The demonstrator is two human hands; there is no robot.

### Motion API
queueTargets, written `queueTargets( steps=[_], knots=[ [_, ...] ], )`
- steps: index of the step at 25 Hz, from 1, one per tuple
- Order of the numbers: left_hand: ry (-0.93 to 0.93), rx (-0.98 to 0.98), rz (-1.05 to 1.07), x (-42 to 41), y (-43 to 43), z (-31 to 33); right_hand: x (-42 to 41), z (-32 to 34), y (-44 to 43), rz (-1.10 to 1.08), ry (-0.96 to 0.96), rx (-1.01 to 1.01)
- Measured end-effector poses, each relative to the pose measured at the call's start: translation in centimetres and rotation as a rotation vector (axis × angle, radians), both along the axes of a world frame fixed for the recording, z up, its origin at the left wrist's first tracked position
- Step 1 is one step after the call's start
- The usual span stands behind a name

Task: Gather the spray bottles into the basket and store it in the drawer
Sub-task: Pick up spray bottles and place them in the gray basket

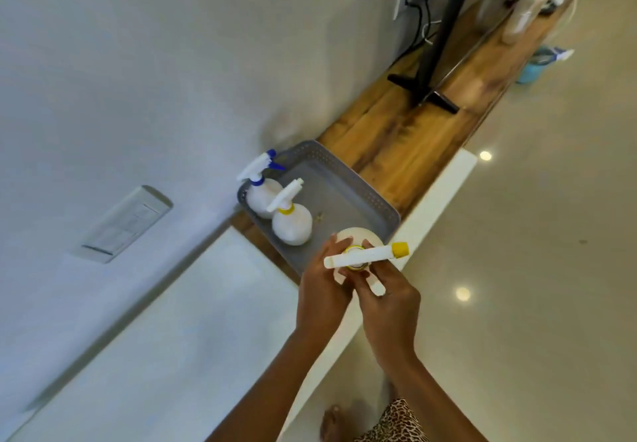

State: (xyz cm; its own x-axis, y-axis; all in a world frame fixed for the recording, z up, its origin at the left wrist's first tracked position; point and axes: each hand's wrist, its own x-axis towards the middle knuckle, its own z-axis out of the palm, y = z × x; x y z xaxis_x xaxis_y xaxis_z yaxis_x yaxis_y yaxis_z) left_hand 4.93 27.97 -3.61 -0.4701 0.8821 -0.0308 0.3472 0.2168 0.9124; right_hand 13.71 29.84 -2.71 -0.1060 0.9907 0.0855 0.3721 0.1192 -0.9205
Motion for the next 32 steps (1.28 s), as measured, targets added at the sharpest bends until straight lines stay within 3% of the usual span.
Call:
queueTargets(
  steps=[6,15,27,32],
  knots=[
    [0.065,-0.146,0.163,-4.8,2.0,-5.6,-5.7,-5.6,2.9,0.103,-0.056,-0.051],
    [0.020,-0.336,0.240,-5.1,2.7,-11.6,-6.2,-11.7,4.9,0.258,-0.148,-0.211],
    [-0.020,-0.419,0.211,-3.8,2.8,-10.8,-4.4,-11.9,5.6,0.429,-0.163,-0.314],
    [-0.009,-0.422,0.370,-1.0,0.0,-7.8,0.0,-9.2,3.6,0.407,-0.258,-0.337]
  ],
)
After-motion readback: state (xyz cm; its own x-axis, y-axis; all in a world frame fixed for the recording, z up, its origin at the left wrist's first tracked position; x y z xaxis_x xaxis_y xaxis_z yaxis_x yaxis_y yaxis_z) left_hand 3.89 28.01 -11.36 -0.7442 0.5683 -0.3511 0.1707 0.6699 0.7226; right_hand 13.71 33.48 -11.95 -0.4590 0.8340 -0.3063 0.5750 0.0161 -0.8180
